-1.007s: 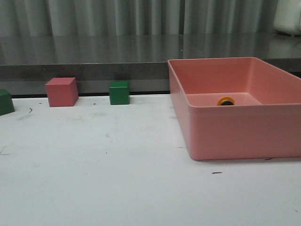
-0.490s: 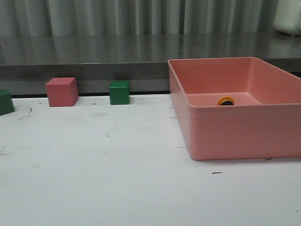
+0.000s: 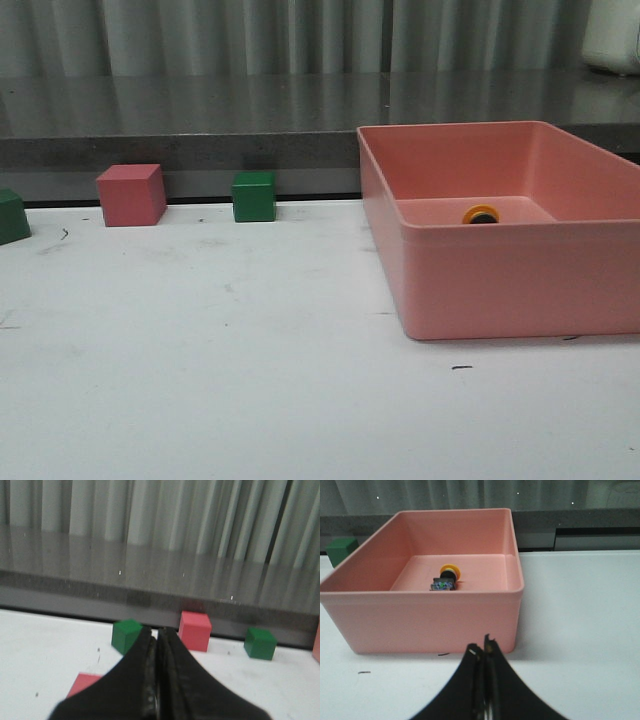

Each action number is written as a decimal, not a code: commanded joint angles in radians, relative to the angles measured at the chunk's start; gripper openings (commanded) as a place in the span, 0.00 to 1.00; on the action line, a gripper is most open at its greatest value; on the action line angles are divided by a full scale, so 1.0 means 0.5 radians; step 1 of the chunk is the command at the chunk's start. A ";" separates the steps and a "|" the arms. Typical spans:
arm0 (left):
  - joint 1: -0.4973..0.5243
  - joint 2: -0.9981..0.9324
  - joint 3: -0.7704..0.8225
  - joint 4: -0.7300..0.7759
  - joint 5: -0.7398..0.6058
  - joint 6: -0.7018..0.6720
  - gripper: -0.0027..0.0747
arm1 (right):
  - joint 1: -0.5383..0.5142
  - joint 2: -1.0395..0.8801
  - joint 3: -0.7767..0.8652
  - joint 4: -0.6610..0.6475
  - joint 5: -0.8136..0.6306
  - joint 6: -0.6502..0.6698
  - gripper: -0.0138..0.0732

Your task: Place and stand button with both arms

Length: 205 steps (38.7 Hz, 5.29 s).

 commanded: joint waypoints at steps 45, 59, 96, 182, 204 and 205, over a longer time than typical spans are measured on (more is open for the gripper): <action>0.004 0.960 -1.044 0.260 0.206 -0.018 0.55 | -0.008 1.153 -1.265 0.042 0.200 -0.014 0.60; 0.004 0.960 -1.044 0.260 0.203 -0.018 0.86 | -0.008 1.265 -1.281 0.114 0.037 -0.014 0.91; 0.004 0.960 -1.032 0.260 0.212 -0.018 0.83 | 0.260 3.367 -2.779 0.131 0.686 0.098 0.91; 0.004 0.960 -1.032 0.260 0.216 -0.018 0.83 | 0.901 3.802 -3.996 -0.218 1.636 0.568 0.45; 0.004 0.960 -1.032 0.260 0.216 -0.018 0.83 | 1.313 4.294 -4.278 0.004 1.592 0.573 0.45; 0.004 0.960 -1.032 0.260 0.216 -0.018 0.83 | 1.318 4.320 -4.311 0.004 1.604 0.589 0.45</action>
